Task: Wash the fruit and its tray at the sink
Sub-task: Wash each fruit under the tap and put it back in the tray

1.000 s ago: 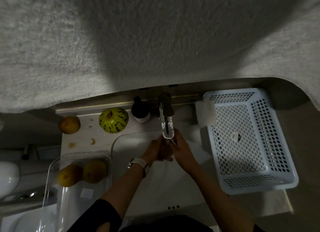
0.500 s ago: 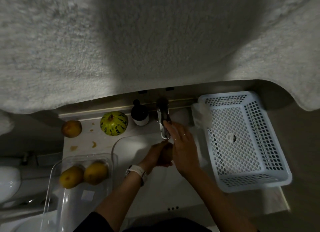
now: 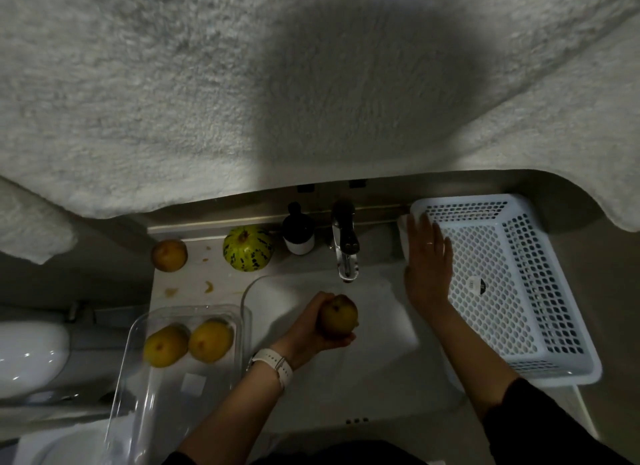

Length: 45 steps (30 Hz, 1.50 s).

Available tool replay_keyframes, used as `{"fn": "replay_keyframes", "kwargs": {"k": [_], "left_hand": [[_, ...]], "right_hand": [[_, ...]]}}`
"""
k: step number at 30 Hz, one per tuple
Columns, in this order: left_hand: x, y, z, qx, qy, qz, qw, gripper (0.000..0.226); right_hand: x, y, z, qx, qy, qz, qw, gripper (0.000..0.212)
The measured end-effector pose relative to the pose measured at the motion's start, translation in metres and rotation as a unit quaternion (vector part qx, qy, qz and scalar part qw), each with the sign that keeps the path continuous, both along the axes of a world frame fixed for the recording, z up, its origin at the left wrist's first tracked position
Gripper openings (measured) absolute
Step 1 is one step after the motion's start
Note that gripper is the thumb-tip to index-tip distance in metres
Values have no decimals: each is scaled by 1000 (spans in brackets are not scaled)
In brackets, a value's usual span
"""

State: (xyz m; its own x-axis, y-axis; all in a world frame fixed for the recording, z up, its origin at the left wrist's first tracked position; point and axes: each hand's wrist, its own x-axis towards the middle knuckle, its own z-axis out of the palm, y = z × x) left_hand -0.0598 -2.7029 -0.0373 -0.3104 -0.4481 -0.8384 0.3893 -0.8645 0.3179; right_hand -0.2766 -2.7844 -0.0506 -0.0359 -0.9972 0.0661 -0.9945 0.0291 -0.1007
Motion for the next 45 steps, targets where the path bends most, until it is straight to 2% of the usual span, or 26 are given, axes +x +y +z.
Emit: {"fn": "replay_keyframes", "kwargs": {"k": [5,8,11,14,16,20,23,27,29,31,32,33,35,36,38,40,42,45], "left_hand": [[2,5,1,9,44,30,999,57],[2,7,0,24,80,58,995,56],[1,8,-1,49,124,95,987,53],[2,10,0,48,153,107,981,51],[2,11,2,41,162,107,980,50],[2,14,8,24,148,101,984,58],[0,16,12,22,148,102,983,58],[-6,20,23,-43,171,86,981,42],[-6,23,26,-70,146,85,983,45],[-2,27,28,-82,114,80,987,52],[1,27,30,-92,105,70,988,50],[4,28,31,-101,102,61,988,47],[5,28,37,-107,89,43,989,46],[4,28,39,-108,73,32,991,47],[-2,27,40,-123,49,4,991,46],[-9,27,39,-131,18,-9,991,43],[-14,27,40,-153,-19,-19,988,38],[-16,23,41,-221,-91,-59,969,34]], "right_hand": [[-10,-8,1,-26,-109,21,993,71],[-20,-12,8,-55,-234,17,971,57],[-30,-20,29,-100,-377,-33,920,41],[-32,-15,67,-107,-504,-30,857,40],[-29,1,90,-108,-546,-5,831,42],[-9,51,108,-75,-517,-2,853,47],[18,89,101,-35,-482,58,874,50],[61,131,75,77,-467,114,874,54],[75,144,68,94,-410,161,893,57],[76,148,65,133,-393,191,890,69],[75,145,67,164,-417,179,876,69],[73,141,72,190,-469,144,850,60],[68,130,76,175,-590,30,788,34],[67,124,74,137,-606,-18,783,29],[69,116,67,113,-576,-80,806,30],[77,111,58,164,-539,-121,817,43],[88,108,51,216,-527,-159,807,54],[99,101,50,196,-515,-199,810,53]]}}
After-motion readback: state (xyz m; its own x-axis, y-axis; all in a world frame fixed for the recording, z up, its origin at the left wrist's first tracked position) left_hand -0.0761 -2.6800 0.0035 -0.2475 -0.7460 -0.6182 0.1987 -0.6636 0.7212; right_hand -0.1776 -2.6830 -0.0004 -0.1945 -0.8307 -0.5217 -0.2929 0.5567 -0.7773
